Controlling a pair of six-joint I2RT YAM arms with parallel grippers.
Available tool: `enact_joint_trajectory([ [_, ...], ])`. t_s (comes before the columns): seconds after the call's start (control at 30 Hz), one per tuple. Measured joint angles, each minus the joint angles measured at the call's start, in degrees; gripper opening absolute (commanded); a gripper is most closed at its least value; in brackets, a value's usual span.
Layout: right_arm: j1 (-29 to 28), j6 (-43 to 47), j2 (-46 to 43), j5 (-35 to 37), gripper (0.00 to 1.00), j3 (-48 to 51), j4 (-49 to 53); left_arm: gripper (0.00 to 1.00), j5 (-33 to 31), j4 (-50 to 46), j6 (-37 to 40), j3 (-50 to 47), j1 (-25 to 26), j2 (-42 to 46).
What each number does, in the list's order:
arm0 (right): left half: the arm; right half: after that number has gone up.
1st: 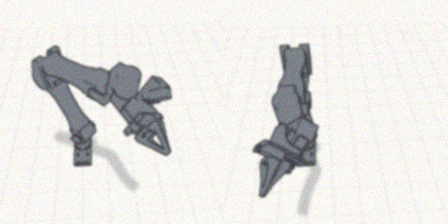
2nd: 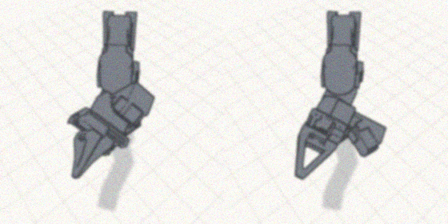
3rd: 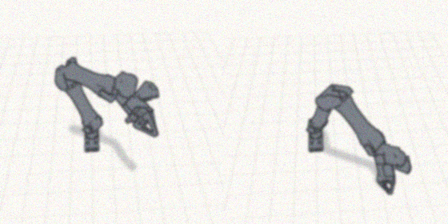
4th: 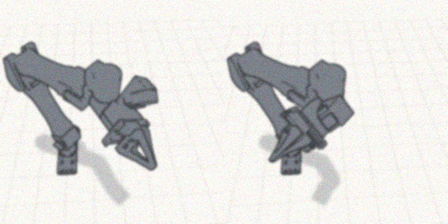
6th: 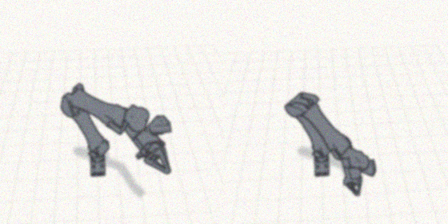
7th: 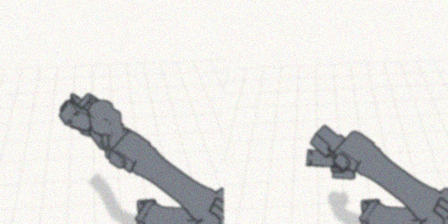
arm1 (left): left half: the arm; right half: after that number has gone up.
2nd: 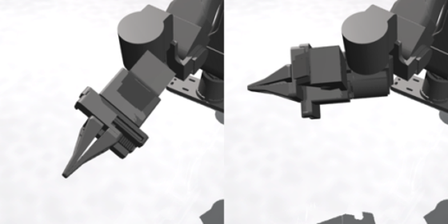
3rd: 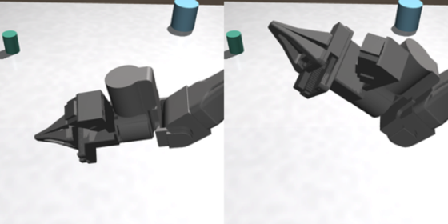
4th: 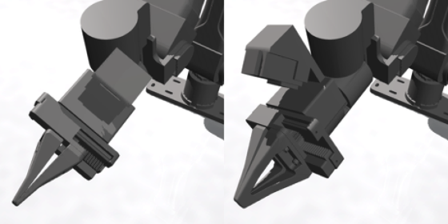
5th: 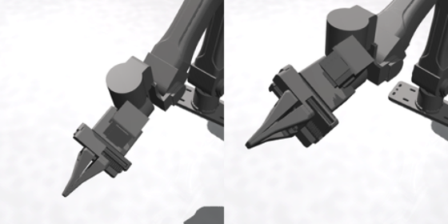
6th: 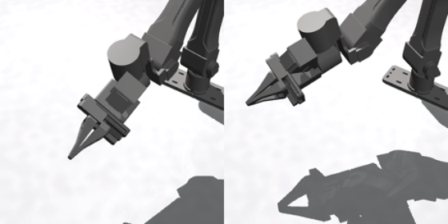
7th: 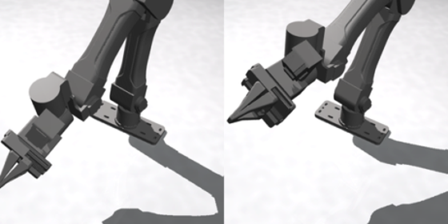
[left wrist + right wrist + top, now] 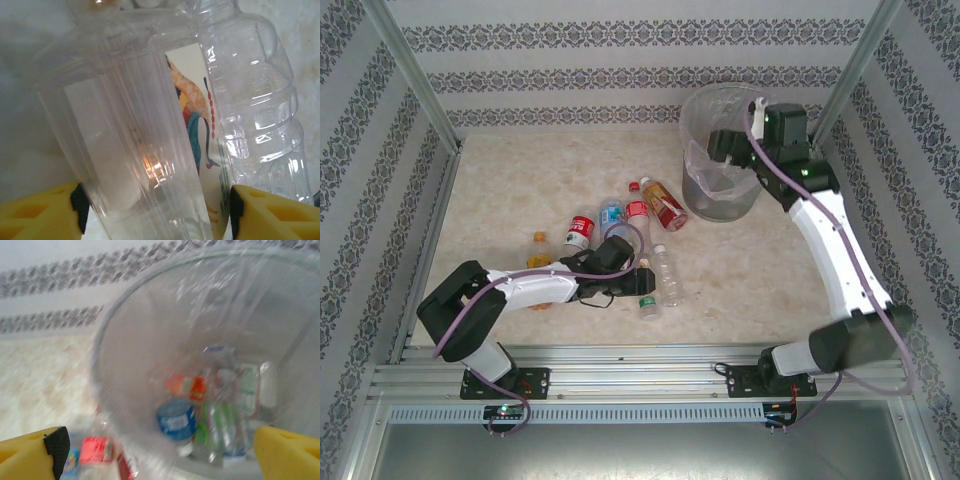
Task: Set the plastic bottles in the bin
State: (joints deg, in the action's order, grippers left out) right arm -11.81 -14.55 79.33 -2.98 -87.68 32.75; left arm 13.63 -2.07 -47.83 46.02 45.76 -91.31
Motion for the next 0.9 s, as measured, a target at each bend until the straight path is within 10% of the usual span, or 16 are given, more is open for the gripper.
enact_joint_trajectory([
  [0.37, -6.21, -9.16, -12.79, -13.77, 0.88, 24.17, -3.52, 0.59, -0.7, 1.03, 2.91, -2.95, 0.0, 3.91],
  [0.9, -23.63, -19.82, 2.99, -21.55, 0.79, 29.64, -11.34, 0.67, -1.07, 3.08, 6.23, -11.98, 0.0, 13.09],
])
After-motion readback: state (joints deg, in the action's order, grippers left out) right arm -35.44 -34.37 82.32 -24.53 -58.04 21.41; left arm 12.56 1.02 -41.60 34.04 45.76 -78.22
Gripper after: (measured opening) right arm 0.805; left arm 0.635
